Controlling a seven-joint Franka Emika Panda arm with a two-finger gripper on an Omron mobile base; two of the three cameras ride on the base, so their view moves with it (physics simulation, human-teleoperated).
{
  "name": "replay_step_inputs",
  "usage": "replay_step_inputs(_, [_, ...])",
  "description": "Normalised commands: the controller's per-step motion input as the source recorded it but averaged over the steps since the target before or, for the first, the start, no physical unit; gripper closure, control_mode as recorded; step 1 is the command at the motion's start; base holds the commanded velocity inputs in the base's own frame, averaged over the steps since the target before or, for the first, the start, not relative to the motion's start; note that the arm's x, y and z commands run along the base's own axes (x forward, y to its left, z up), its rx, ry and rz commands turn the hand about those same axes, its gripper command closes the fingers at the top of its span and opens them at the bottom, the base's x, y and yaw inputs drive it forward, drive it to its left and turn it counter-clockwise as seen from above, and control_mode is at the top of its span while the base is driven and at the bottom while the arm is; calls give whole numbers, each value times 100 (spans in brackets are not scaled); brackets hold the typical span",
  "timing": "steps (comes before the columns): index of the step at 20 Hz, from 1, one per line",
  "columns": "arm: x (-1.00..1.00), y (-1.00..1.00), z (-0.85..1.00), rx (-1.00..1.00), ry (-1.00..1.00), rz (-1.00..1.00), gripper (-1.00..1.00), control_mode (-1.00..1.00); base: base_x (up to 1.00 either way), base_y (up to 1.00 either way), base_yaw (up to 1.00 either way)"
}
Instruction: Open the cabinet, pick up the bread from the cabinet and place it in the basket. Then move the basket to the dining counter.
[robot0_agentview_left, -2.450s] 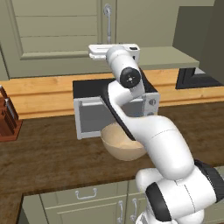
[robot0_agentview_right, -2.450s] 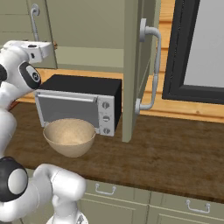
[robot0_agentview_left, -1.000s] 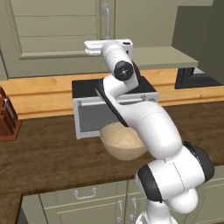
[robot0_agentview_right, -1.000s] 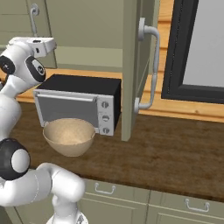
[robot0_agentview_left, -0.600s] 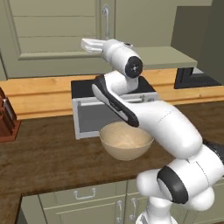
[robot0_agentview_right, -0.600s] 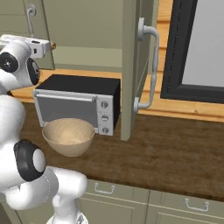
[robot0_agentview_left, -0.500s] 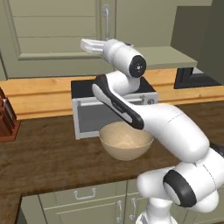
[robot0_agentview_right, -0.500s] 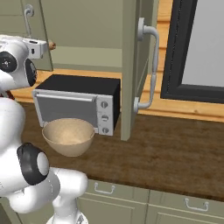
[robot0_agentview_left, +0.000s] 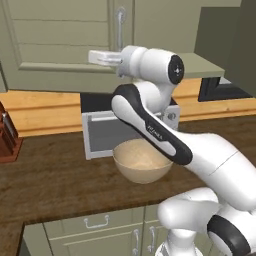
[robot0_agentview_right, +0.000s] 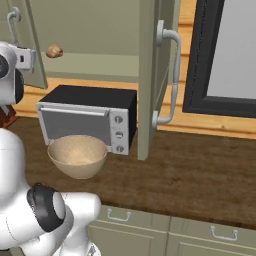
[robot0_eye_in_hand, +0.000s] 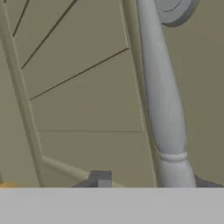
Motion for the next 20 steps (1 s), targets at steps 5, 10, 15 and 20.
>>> replay_step_inputs(5, [-100,100,-1,-7,9,12,100,-100,0,0,0])
replay_step_inputs(10, [-100,100,-12,-7,4,8,100,-100,0,0,0])
replay_step_inputs(15, [-100,100,-34,-4,0,5,100,-100,0,0,0])
replay_step_inputs(20, [-100,87,-7,0,-1,4,100,-100,0,0,0])
